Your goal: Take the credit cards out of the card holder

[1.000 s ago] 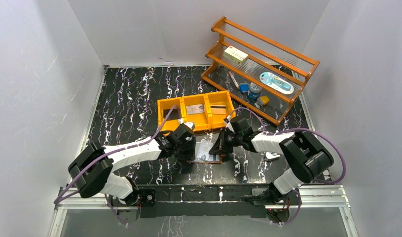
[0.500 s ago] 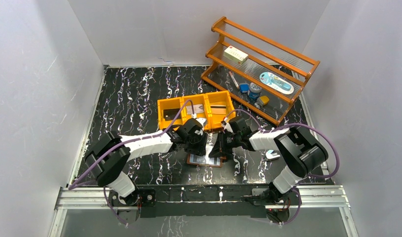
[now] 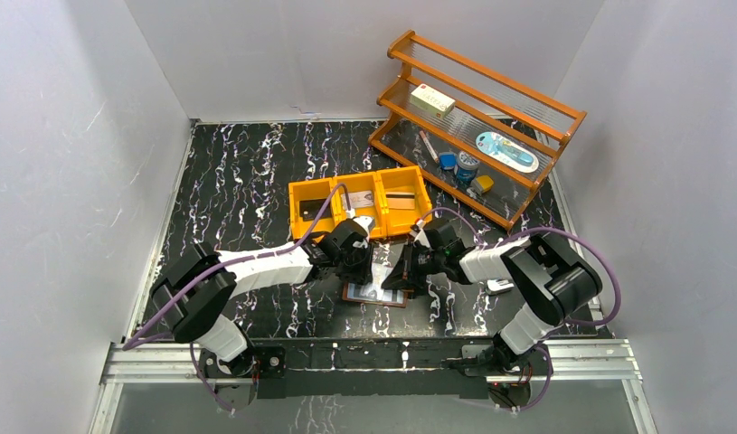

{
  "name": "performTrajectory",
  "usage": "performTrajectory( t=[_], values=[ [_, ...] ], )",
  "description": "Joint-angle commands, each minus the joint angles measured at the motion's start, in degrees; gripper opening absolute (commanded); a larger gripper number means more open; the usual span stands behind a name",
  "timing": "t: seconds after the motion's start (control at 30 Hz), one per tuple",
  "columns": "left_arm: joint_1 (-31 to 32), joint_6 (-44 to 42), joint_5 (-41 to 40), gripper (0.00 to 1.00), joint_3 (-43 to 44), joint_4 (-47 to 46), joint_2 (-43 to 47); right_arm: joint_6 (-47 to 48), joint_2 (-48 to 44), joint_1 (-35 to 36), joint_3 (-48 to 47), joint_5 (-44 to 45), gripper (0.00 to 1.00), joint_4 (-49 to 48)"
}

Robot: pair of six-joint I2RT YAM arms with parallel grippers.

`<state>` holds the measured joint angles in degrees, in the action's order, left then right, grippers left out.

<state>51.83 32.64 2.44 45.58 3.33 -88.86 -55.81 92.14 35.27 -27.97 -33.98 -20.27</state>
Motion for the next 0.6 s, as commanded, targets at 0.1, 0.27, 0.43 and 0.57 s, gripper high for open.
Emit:
performTrajectory(
  t=[0.1, 0.27, 0.43, 0.57],
  values=[
    [0.29, 0.54, -3.75, 0.26, -2.00, 7.15, -0.29, 2.41, -5.28, -0.89, 1.11, 0.91, 0.13, 3.62],
    [0.30, 0.48, -3.82, 0.24, -2.03, 7.26, -1.00, 2.89, -6.09, -1.56, 1.25, -0.50, 0.17, 4.04],
    [0.40, 0.44, -3.12, 0.24, -1.99, 7.04, -1.20, 1.08, -5.13, -1.65, 1.66, -0.68, 0.22, 1.80],
    [0.45, 0.49, -2.88, 0.23, -2.07, 7.04, -0.97, -1.74, -3.49, -1.63, 2.76, -2.00, 0.24, -3.45]
  ],
)
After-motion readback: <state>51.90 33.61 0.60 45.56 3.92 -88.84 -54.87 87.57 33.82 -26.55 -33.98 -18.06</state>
